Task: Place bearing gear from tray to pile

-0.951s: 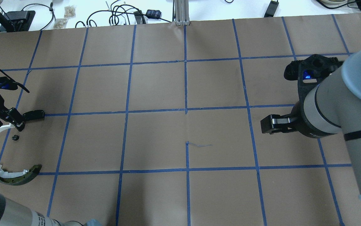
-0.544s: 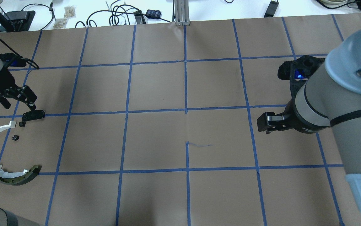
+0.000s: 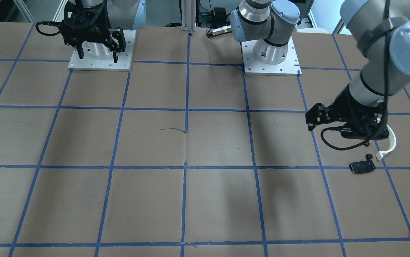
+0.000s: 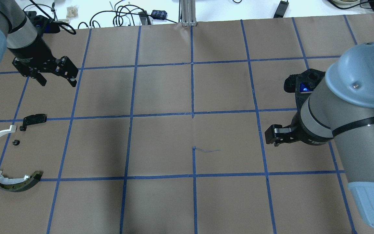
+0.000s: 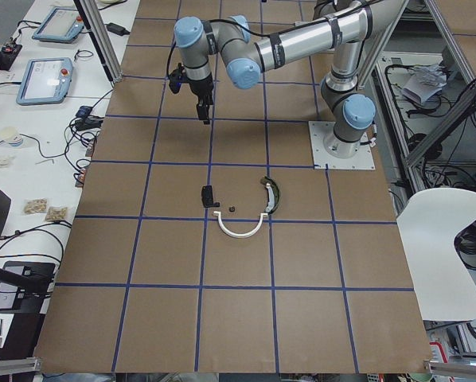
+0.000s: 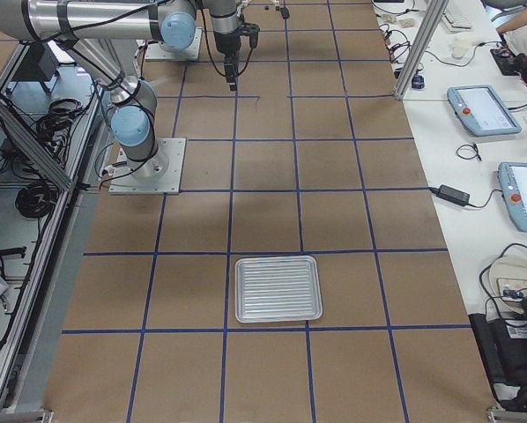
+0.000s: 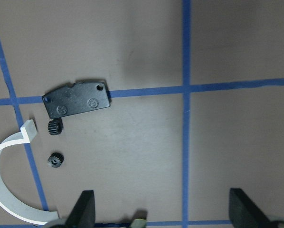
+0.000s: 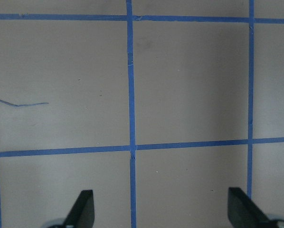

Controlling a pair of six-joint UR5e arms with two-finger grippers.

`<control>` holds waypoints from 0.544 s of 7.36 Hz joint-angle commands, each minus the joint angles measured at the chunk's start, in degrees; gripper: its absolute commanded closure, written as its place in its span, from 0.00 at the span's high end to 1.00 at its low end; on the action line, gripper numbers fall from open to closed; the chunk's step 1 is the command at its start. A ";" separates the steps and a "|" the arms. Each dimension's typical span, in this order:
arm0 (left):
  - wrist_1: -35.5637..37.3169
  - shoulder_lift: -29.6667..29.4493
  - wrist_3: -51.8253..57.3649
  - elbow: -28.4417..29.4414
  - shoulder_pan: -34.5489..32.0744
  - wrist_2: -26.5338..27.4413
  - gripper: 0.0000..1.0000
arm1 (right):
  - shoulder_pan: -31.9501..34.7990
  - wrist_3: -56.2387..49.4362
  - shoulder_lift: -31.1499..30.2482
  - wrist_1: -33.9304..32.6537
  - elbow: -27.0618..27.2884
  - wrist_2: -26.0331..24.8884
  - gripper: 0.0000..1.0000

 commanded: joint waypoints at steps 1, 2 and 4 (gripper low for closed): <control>-0.49 3.00 -6.00 0.05 -6.41 -3.28 1.00 | 0.03 0.07 -0.59 0.00 0.69 0.47 1.00; -2.31 4.40 -6.09 0.05 -7.12 -3.37 1.00 | 0.11 -0.01 0.01 -0.53 0.18 0.65 1.00; -5.31 6.35 -6.09 -0.12 -7.39 -2.76 1.00 | -0.59 0.25 0.37 -3.77 3.49 0.91 1.00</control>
